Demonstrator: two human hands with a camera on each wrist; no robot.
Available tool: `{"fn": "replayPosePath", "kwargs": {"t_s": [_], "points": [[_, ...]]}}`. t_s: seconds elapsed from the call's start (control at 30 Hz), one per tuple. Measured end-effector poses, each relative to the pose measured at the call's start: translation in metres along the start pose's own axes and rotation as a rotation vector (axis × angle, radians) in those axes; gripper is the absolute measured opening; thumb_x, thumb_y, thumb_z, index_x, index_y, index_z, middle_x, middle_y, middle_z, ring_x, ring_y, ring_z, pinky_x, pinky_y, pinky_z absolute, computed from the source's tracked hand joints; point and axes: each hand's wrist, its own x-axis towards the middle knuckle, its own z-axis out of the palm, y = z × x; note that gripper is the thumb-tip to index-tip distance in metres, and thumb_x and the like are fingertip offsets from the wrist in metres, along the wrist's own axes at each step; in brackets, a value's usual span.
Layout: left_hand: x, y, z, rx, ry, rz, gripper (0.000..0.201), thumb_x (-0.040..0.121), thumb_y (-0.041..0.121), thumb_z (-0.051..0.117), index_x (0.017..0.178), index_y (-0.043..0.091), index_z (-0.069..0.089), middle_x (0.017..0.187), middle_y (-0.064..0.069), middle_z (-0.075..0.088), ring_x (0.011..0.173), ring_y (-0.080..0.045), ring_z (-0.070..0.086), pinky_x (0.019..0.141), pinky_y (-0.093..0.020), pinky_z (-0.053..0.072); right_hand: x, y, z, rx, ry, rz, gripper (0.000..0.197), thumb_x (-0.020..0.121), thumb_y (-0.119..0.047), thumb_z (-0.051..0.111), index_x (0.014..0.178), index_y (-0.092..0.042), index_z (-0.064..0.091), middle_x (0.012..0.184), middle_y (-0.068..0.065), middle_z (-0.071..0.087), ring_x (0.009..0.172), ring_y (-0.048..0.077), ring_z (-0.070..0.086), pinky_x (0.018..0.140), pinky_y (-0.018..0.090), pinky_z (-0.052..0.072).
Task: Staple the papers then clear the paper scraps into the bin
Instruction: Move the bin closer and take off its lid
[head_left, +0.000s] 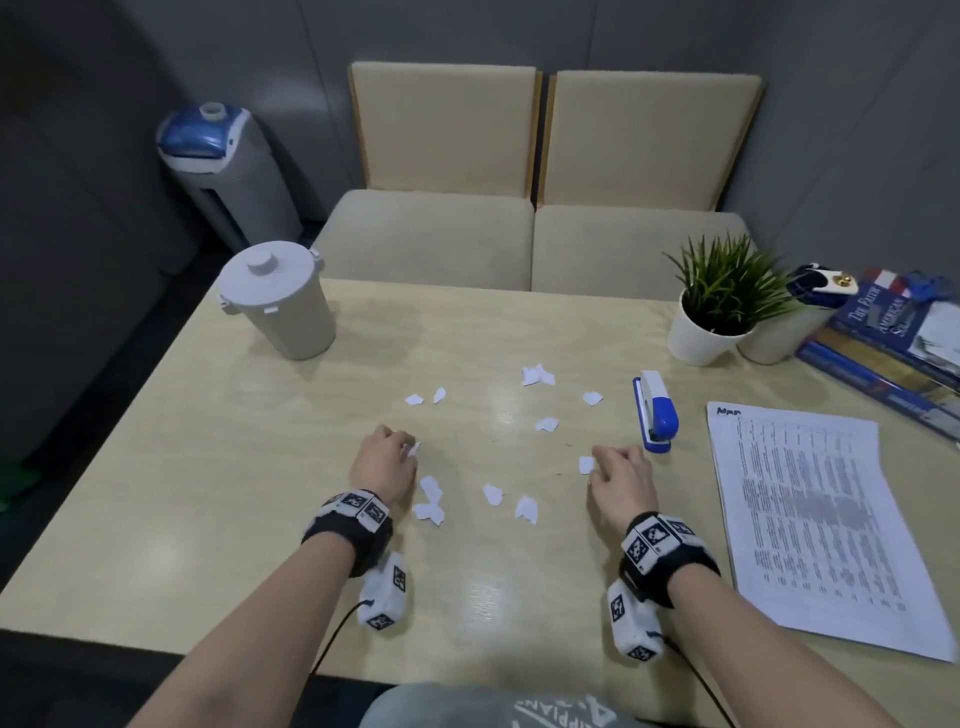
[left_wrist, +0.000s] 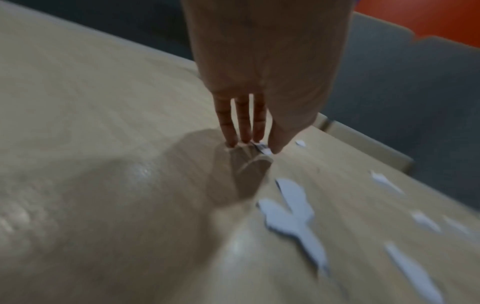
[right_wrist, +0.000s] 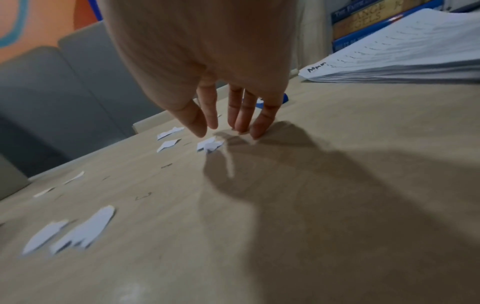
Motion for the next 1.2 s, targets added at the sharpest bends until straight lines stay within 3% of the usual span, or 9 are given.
{"fn": "replayPosePath", "kwargs": {"t_s": [0.17, 0.33, 0.43, 0.63, 0.73, 0.8, 0.87, 1.03, 1.2], "points": [[-0.014, 0.005, 0.011, 0.076, 0.096, 0.05, 0.017, 0.09, 0.014, 0.055, 0.097, 0.006, 0.068, 0.098, -0.011, 0.062, 0.093, -0.031, 0.057, 0.073, -0.038, 0.047, -0.01, 0.004, 0.003, -0.089, -0.002, -0.068, 0.033, 0.087, -0.017, 0.053, 0.119, -0.018, 0.06, 0.119, 0.004, 0.047, 0.114, 0.025, 0.043, 0.095, 0.036, 0.043], [-0.013, 0.007, 0.003, 0.093, 0.043, 0.12, 0.016, 0.087, 0.018, 0.056, 0.092, 0.015, 0.071, 0.093, -0.002, 0.065, 0.096, -0.026, 0.058, 0.068, -0.031, 0.042, -0.013, 0.0, 0.002, -0.107, -0.026, -0.085, 0.028, 0.086, -0.02, 0.054, 0.113, -0.018, 0.061, 0.118, 0.004, 0.049, 0.111, 0.025, 0.043, 0.093, 0.034, 0.042], [0.003, 0.016, -0.019, -0.004, 0.105, 0.144, 0.02, 0.087, 0.025, 0.058, 0.102, 0.02, 0.069, 0.099, -0.001, 0.062, 0.099, -0.022, 0.058, 0.078, -0.03, 0.043, -0.012, -0.004, -0.003, -0.013, -0.017, -0.06, 0.034, 0.086, -0.023, 0.056, 0.12, -0.018, 0.057, 0.119, 0.004, 0.046, 0.115, 0.025, 0.045, 0.097, 0.035, 0.042], [0.078, 0.021, -0.126, 0.034, 0.674, -0.007, 0.056, 0.083, 0.033, 0.062, 0.132, 0.015, 0.044, 0.134, -0.016, 0.043, 0.127, -0.037, 0.037, 0.106, -0.05, 0.028, -0.011, -0.018, -0.016, 0.152, 0.083, -0.075, 0.033, 0.092, -0.023, 0.053, 0.125, -0.021, 0.055, 0.115, -0.005, 0.036, 0.107, 0.015, 0.046, 0.091, 0.032, 0.042], [0.122, 0.0, -0.178, 0.009, 0.64, -0.187, 0.09, 0.072, 0.051, 0.07, 0.143, 0.015, 0.028, 0.15, -0.019, 0.025, 0.141, -0.041, 0.018, 0.112, -0.058, 0.013, -0.014, -0.023, -0.017, 0.197, 0.074, -0.075, 0.031, 0.092, -0.021, 0.054, 0.123, -0.025, 0.055, 0.115, -0.005, 0.036, 0.101, 0.013, 0.046, 0.085, 0.03, 0.04], [0.144, -0.012, -0.201, -0.015, 0.554, -0.278, 0.099, 0.068, 0.063, 0.068, 0.145, 0.017, 0.026, 0.152, -0.017, 0.024, 0.141, -0.04, 0.018, 0.112, -0.058, 0.014, -0.014, -0.028, -0.016, 0.215, 0.082, -0.072, 0.031, 0.091, -0.02, 0.056, 0.12, -0.029, 0.057, 0.114, -0.005, 0.038, 0.101, 0.015, 0.049, 0.082, 0.031, 0.04], [0.159, -0.02, -0.214, -0.021, 0.475, -0.319, 0.082, 0.075, 0.065, 0.058, 0.139, 0.018, 0.038, 0.146, -0.016, 0.034, 0.134, -0.039, 0.03, 0.109, -0.055, 0.023, -0.015, -0.033, -0.014, 0.232, 0.106, -0.077, 0.031, 0.088, -0.018, 0.06, 0.11, -0.041, 0.058, 0.112, -0.005, 0.041, 0.103, 0.017, 0.052, 0.081, 0.034, 0.042], [0.177, -0.032, -0.22, -0.01, 0.443, -0.253, 0.042, 0.087, 0.036, 0.053, 0.123, 0.014, 0.054, 0.125, -0.014, 0.054, 0.115, -0.039, 0.05, 0.096, -0.049, 0.043, -0.011, -0.042, -0.011, 0.292, 0.187, -0.072, 0.067, 0.081, -0.008, 0.066, 0.081, -0.072, 0.048, 0.104, -0.002, 0.047, 0.094, 0.02, 0.053, 0.079, 0.037, 0.046], [0.172, -0.032, -0.22, -0.034, 0.517, -0.152, 0.04, 0.086, 0.032, 0.06, 0.121, 0.011, 0.06, 0.117, -0.018, 0.058, 0.11, -0.038, 0.052, 0.098, -0.043, 0.038, -0.006, -0.044, -0.016, 0.294, 0.177, -0.1, 0.053, 0.083, -0.006, 0.063, 0.089, -0.057, 0.048, 0.106, 0.0, 0.047, 0.102, 0.024, 0.054, 0.083, 0.039, 0.047]]}}
